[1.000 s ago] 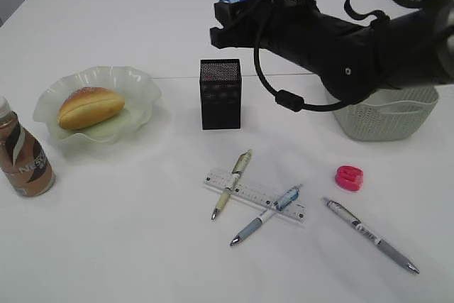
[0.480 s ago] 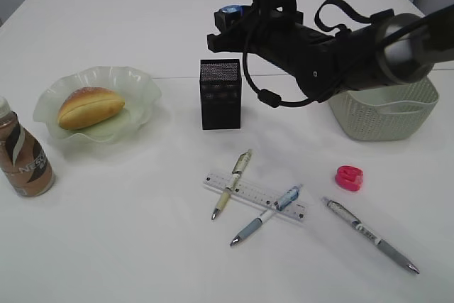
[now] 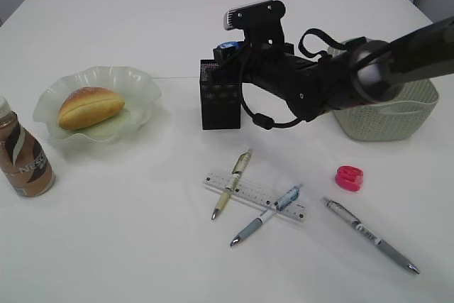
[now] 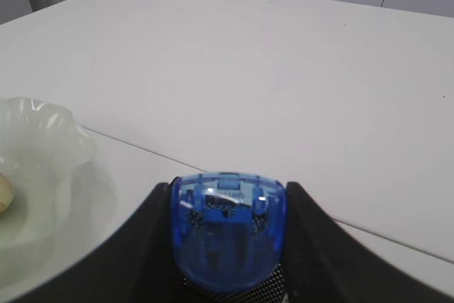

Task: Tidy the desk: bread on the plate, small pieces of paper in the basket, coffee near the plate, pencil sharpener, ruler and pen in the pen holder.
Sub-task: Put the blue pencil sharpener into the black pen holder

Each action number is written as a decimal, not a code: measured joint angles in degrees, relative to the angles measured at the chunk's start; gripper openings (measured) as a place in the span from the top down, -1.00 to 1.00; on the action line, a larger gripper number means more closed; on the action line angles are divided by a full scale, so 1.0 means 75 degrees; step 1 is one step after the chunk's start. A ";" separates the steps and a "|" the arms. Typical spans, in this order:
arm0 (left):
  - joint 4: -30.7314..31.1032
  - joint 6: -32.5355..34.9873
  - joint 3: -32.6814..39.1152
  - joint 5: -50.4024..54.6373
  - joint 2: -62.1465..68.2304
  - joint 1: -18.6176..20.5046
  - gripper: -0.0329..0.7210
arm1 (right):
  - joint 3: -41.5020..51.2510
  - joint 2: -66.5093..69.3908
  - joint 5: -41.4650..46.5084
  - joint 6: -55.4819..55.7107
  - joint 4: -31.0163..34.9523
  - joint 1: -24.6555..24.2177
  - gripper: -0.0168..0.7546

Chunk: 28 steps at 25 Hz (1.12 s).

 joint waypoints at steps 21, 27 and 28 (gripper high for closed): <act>-0.0208 0.0000 0.0000 0.0000 0.0000 0.0000 -0.41 | -0.0526 0.0463 0.0212 0.0000 -0.0017 0.0000 0.07; -0.0208 0.0000 0.0000 0.0000 0.0000 0.0000 -0.41 | -0.0545 0.0463 0.0212 0.0000 -0.0036 0.0000 0.07; -0.0208 0.0000 0.0000 0.0000 0.0000 0.0000 -0.41 | -0.0545 0.0463 0.0224 0.0000 -0.0042 0.0000 0.07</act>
